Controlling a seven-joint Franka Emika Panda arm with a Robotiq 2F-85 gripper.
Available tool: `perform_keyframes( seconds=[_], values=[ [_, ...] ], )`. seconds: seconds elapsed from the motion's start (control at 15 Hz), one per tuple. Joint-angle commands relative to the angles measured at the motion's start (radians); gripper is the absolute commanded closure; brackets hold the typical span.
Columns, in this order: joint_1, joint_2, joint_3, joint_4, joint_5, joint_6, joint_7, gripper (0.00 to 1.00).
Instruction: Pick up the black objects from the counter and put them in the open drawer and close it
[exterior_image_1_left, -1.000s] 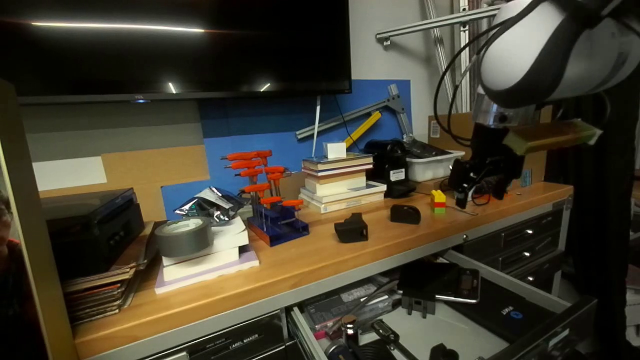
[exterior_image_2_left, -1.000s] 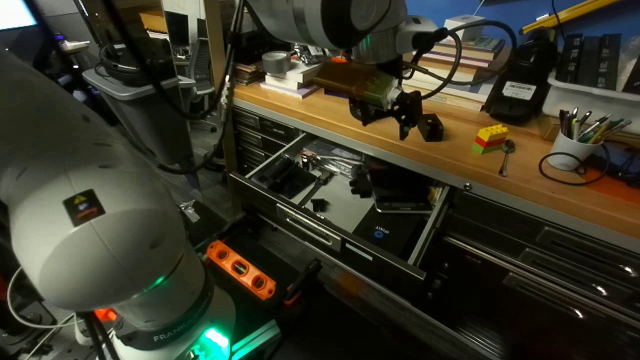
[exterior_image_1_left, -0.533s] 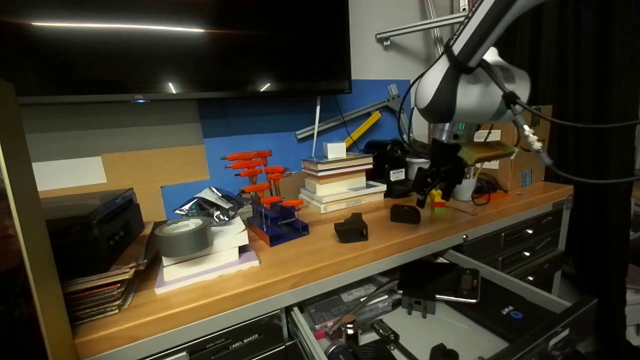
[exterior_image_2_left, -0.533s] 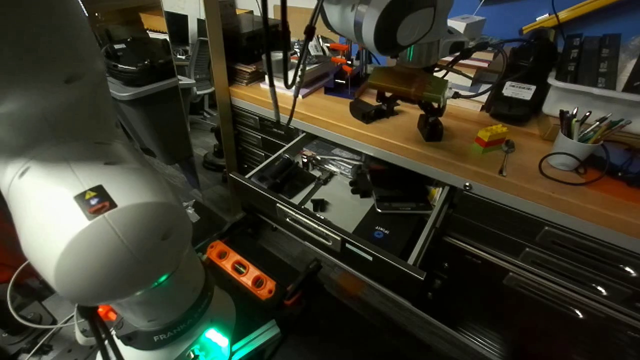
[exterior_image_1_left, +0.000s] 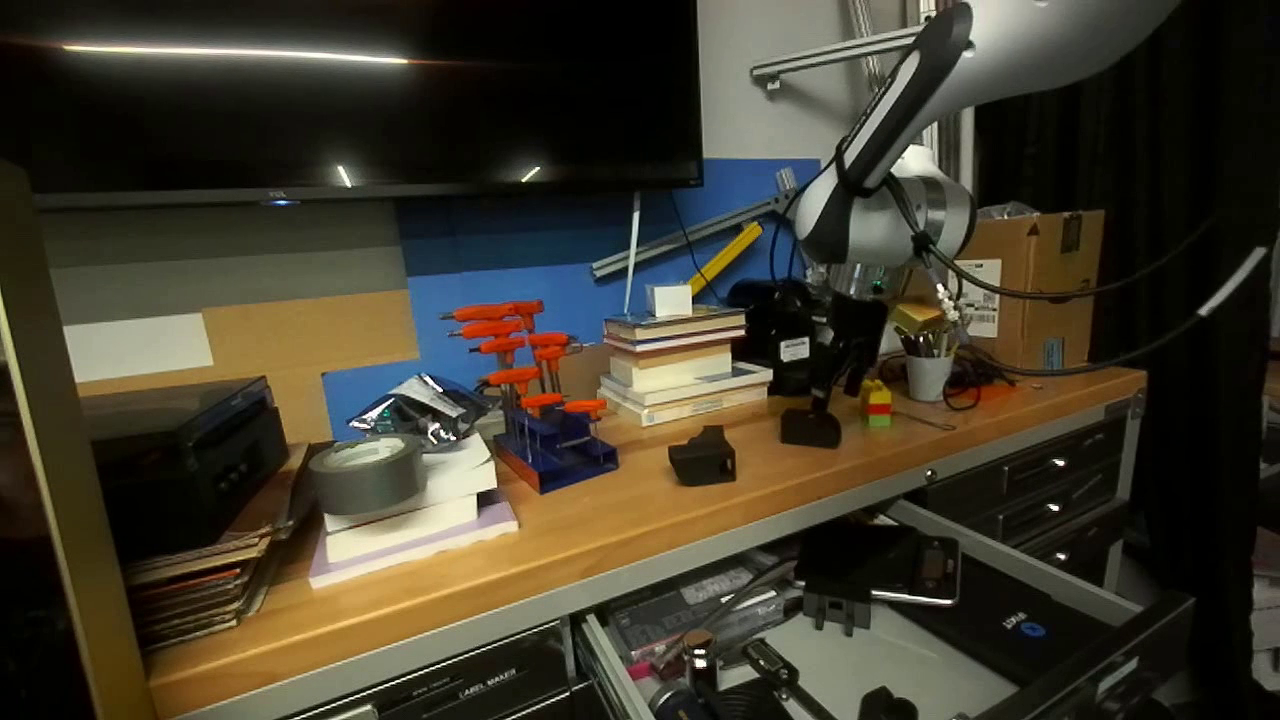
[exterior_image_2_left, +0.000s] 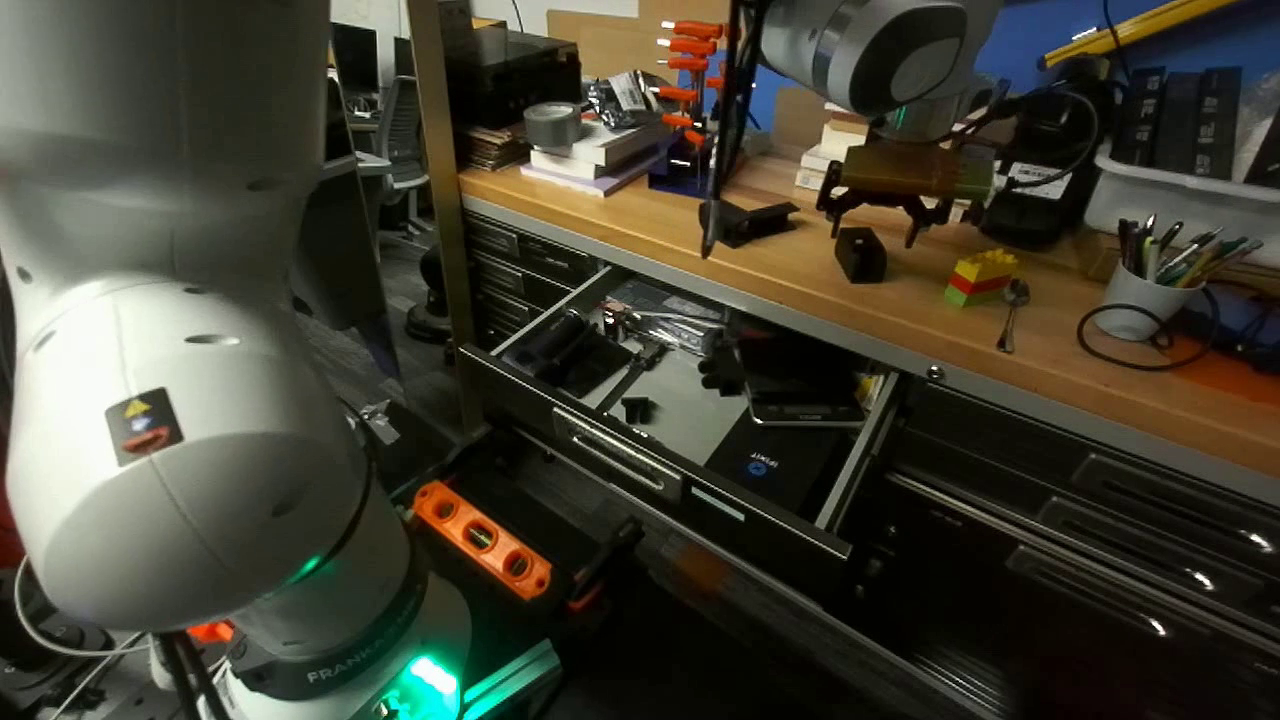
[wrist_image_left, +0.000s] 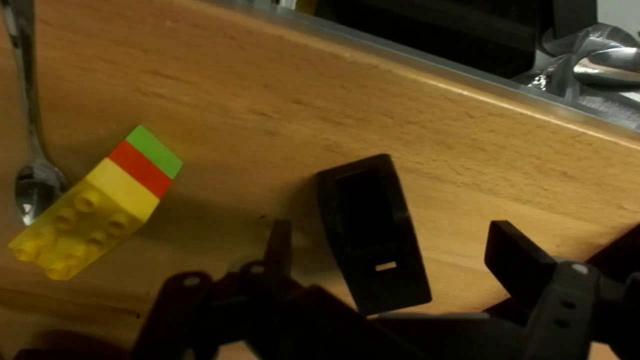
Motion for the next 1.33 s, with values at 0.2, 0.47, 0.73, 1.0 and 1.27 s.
perform_keyframes(
  seconds=[0.2, 0.47, 0.73, 1.0, 1.27],
  values=[
    [-0.097, 0.199, 0.078, 0.283, 0.004, -0.117, -0.161, 0.0],
    [-0.097, 0.246, 0.085, 0.384, -0.005, -0.243, -0.164, 0.0],
    [-0.092, 0.265, 0.083, 0.444, -0.005, -0.308, -0.16, 0.0],
    [-0.092, 0.288, 0.084, 0.485, -0.005, -0.362, -0.165, 0.0],
    [-0.086, 0.307, 0.084, 0.505, -0.01, -0.413, -0.171, 0.0]
  ],
)
